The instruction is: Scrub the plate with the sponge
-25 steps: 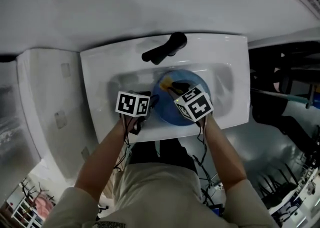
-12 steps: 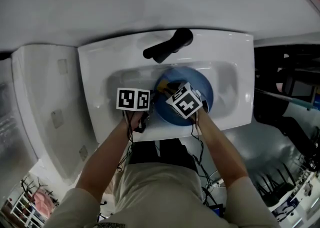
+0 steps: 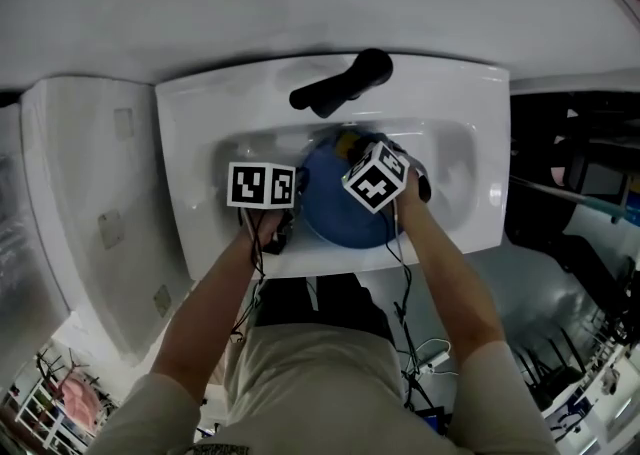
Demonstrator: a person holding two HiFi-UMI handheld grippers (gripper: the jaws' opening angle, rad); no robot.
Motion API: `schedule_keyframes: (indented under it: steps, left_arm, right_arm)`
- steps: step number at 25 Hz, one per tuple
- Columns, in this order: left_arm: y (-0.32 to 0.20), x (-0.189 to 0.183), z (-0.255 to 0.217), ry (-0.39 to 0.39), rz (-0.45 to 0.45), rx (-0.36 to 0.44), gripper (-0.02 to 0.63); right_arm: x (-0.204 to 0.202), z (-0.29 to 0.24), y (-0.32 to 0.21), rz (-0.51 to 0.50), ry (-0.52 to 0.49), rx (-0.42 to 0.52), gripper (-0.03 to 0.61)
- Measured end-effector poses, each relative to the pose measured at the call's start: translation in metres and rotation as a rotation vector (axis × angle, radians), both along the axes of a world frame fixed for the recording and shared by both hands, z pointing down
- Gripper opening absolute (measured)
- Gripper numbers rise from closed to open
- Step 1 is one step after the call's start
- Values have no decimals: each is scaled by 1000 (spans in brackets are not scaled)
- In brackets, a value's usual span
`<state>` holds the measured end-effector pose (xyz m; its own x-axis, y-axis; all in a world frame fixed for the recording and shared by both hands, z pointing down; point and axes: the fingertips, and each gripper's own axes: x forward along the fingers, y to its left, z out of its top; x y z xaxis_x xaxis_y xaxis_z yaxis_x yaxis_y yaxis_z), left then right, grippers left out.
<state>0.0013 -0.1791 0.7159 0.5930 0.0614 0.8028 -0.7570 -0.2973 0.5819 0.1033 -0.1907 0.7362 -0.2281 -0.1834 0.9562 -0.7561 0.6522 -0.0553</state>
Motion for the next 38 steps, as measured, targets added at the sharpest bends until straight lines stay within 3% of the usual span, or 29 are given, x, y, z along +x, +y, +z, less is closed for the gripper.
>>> schedule_keyframes:
  steps: [4, 8, 11, 14, 16, 19, 24, 32, 38]
  left_arm:
    - [-9, -4, -1, -15, -20, 37, 17]
    - [-13, -4, -3, -29, -37, 70, 17]
    - [-16, -4, -7, -38, -53, 88, 17]
    - [-16, -5, -8, -45, -65, 98, 17]
    - [-16, -5, -7, -44, -86, 90, 17]
    - [-12, -6, -8, -16, -153, 35, 23]
    - [-9, -14, -9, -35, -150, 42, 20]
    - [4, -19, -8, -21, -175, 11, 21]
    - [5, -22, -8, 1, -190, 9, 25]
  right_arm:
    - [30, -5, 19, -42, 115, -100, 78]
    - [46, -21, 53, -75, 113, -226, 77]
    - [41, -42, 87, -100, 31, -312, 77]
    - [12, -70, 124, -139, -141, -417, 77]
    - [-14, -86, 137, -184, -258, -432, 77]
    - [-45, -94, 144, -237, -362, -419, 80]
    - [-86, -87, 123, -235, -460, -365, 83]
    - [-89, -38, 45, -109, -310, -190, 84]
    - [-29, -2, 9, 0, -126, -91, 83]
